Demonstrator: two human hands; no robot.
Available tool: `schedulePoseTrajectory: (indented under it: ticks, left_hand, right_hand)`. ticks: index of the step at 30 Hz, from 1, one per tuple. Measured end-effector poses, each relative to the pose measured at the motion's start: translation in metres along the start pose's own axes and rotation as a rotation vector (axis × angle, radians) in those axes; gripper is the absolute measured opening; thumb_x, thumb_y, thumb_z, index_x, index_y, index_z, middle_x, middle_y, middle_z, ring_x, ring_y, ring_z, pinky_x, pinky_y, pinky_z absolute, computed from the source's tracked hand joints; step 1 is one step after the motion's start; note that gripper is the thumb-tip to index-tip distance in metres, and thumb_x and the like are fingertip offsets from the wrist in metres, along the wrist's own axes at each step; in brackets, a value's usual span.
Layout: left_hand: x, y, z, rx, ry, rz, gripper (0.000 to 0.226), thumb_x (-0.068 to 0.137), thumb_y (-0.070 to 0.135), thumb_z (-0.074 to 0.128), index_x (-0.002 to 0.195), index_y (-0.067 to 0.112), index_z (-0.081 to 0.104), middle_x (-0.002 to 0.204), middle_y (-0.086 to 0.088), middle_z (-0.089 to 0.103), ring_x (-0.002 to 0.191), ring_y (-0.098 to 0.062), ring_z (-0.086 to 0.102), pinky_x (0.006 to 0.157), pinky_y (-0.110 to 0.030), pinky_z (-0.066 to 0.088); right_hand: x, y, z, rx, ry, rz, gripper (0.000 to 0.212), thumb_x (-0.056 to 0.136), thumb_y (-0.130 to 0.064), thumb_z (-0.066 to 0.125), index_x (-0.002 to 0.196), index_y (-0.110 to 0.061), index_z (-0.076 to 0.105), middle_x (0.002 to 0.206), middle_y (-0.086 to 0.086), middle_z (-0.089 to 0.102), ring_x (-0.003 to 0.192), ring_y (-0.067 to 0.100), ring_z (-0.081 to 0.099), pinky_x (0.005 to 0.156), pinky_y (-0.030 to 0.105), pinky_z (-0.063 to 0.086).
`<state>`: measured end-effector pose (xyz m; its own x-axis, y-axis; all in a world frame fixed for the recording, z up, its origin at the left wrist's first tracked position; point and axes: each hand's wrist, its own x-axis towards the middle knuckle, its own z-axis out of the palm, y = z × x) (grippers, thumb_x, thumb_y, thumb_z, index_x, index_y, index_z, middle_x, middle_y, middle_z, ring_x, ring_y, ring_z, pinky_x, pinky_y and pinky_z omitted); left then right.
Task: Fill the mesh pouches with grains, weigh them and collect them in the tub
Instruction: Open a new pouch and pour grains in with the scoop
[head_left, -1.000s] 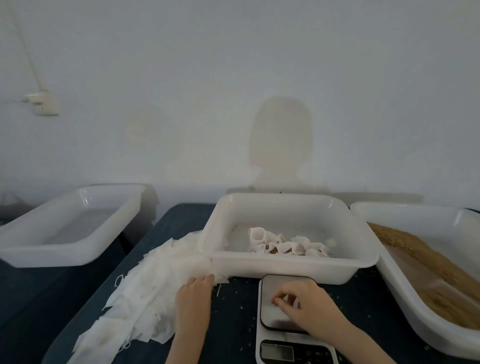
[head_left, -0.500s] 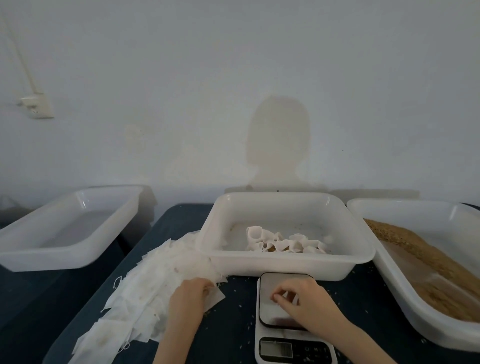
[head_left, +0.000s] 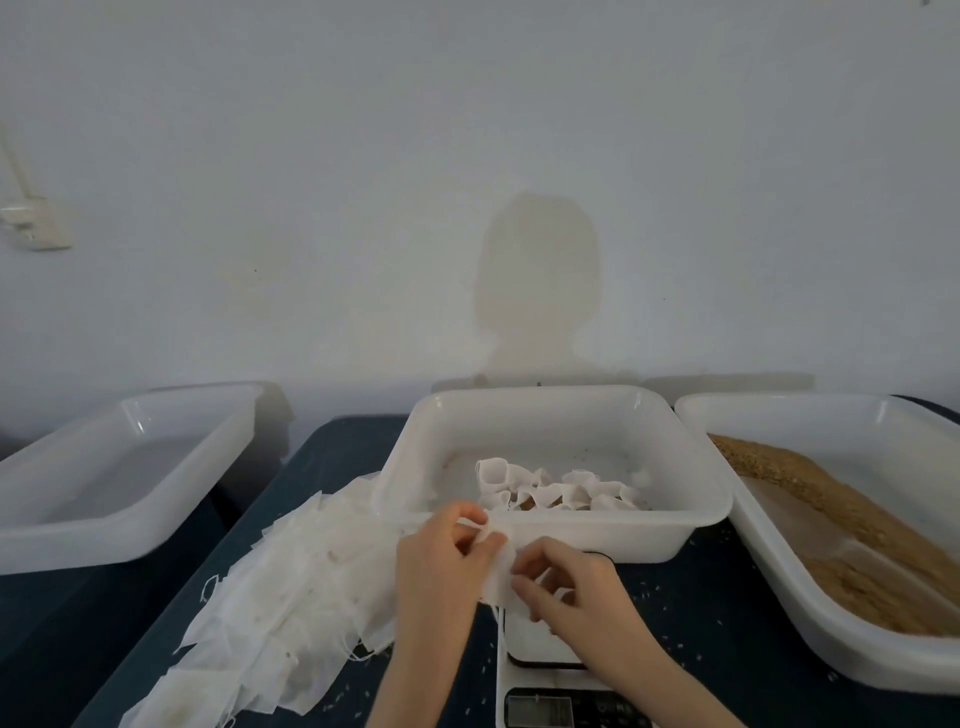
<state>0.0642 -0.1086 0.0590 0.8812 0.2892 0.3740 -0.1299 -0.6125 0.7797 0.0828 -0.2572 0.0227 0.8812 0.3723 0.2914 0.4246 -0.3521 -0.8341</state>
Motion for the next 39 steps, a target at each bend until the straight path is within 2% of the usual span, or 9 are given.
schedulePoseTrajectory:
  ticks: [5, 9, 14, 16, 23, 27, 31, 34, 39]
  left_hand:
    - [-0.005, 0.013, 0.031, -0.011, -0.013, 0.011, 0.035, 0.079, 0.017, 0.074, 0.063, 0.028, 0.045, 0.053, 0.005, 0.053, 0.056, 0.008, 0.052, 0.057, -0.009, 0.042]
    - [-0.005, 0.014, 0.039, -0.117, -0.184, -0.01, 0.023, 0.086, 0.02, 0.068, 0.077, 0.037, 0.054, 0.075, 0.012, 0.065, 0.072, 0.008, 0.06, 0.072, -0.005, 0.046]
    - [-0.006, 0.018, 0.038, -0.334, -0.387, 0.029, 0.044, 0.09, 0.008, 0.061, 0.083, 0.051, 0.068, 0.081, 0.029, 0.069, 0.085, 0.01, 0.064, 0.072, -0.008, 0.048]
    - [-0.007, 0.017, 0.04, -0.331, -0.362, 0.008, 0.037, 0.089, 0.005, 0.062, 0.093, 0.042, 0.067, 0.079, 0.033, 0.068, 0.084, 0.01, 0.065, 0.071, -0.006, 0.047]
    - [-0.012, 0.02, 0.049, -0.315, -0.299, -0.043, 0.013, 0.083, 0.004, 0.067, 0.074, 0.013, 0.07, 0.068, 0.003, 0.073, 0.067, -0.01, 0.07, 0.064, -0.018, 0.053]
    - [-0.011, 0.023, 0.049, -0.336, -0.357, -0.054, 0.008, 0.081, 0.011, 0.071, 0.074, 0.015, 0.072, 0.071, 0.001, 0.073, 0.07, -0.011, 0.069, 0.067, -0.019, 0.053]
    - [-0.012, 0.025, 0.044, -0.476, -0.475, -0.106, 0.019, 0.087, 0.012, 0.065, 0.077, 0.025, 0.075, 0.078, 0.003, 0.074, 0.075, -0.007, 0.069, 0.067, -0.016, 0.05]
    - [-0.009, 0.026, 0.042, -0.528, -0.471, -0.166, 0.023, 0.087, 0.008, 0.063, 0.078, 0.024, 0.076, 0.082, 0.001, 0.074, 0.079, -0.008, 0.069, 0.066, -0.015, 0.05]
    - [-0.005, 0.03, 0.05, -0.528, -0.37, -0.315, 0.023, 0.084, 0.0, 0.063, 0.071, 0.016, 0.073, 0.074, 0.001, 0.07, 0.071, -0.01, 0.067, 0.062, -0.019, 0.052]
  right_hand:
    - [-0.002, -0.003, -0.007, 0.094, 0.095, 0.045, 0.013, 0.088, -0.026, 0.065, 0.081, -0.022, 0.055, 0.081, -0.007, 0.066, 0.066, 0.009, 0.062, 0.056, 0.02, 0.05]
    - [-0.003, 0.003, -0.021, 0.132, 0.123, 0.065, 0.011, 0.089, -0.02, 0.064, 0.08, -0.017, 0.058, 0.078, 0.001, 0.066, 0.064, 0.011, 0.06, 0.057, 0.021, 0.05]
    - [-0.007, 0.008, -0.032, 0.194, 0.149, 0.061, 0.011, 0.089, -0.017, 0.065, 0.08, -0.014, 0.059, 0.076, 0.001, 0.066, 0.062, 0.011, 0.058, 0.055, 0.016, 0.044]
    - [-0.009, 0.01, -0.032, 0.177, 0.149, 0.073, 0.018, 0.09, -0.023, 0.063, 0.077, -0.014, 0.056, 0.069, 0.0, 0.062, 0.06, 0.011, 0.055, 0.054, 0.019, 0.043]
    - [-0.007, 0.014, -0.032, 0.138, 0.141, 0.157, 0.032, 0.091, -0.034, 0.058, 0.07, -0.013, 0.047, 0.058, -0.004, 0.053, 0.056, 0.011, 0.049, 0.059, 0.036, 0.044]
    - [-0.007, 0.014, -0.036, 0.14, 0.117, 0.146, 0.03, 0.094, -0.028, 0.055, 0.068, -0.016, 0.046, 0.059, -0.006, 0.056, 0.057, 0.01, 0.052, 0.059, 0.03, 0.046]
    - [-0.006, 0.012, -0.048, 0.216, 0.083, 0.13, 0.027, 0.097, -0.018, 0.052, 0.072, -0.008, 0.049, 0.058, -0.006, 0.054, 0.056, 0.007, 0.051, 0.051, 0.014, 0.039]
    - [-0.007, 0.011, -0.054, 0.176, 0.017, 0.122, 0.028, 0.097, -0.021, 0.052, 0.081, 0.001, 0.054, 0.066, -0.004, 0.057, 0.058, 0.006, 0.052, 0.054, 0.013, 0.04]
    - [-0.007, 0.009, -0.062, 0.044, -0.009, 0.164, 0.02, 0.095, -0.02, 0.055, 0.076, -0.018, 0.055, 0.071, -0.005, 0.058, 0.063, 0.002, 0.053, 0.061, 0.019, 0.047]
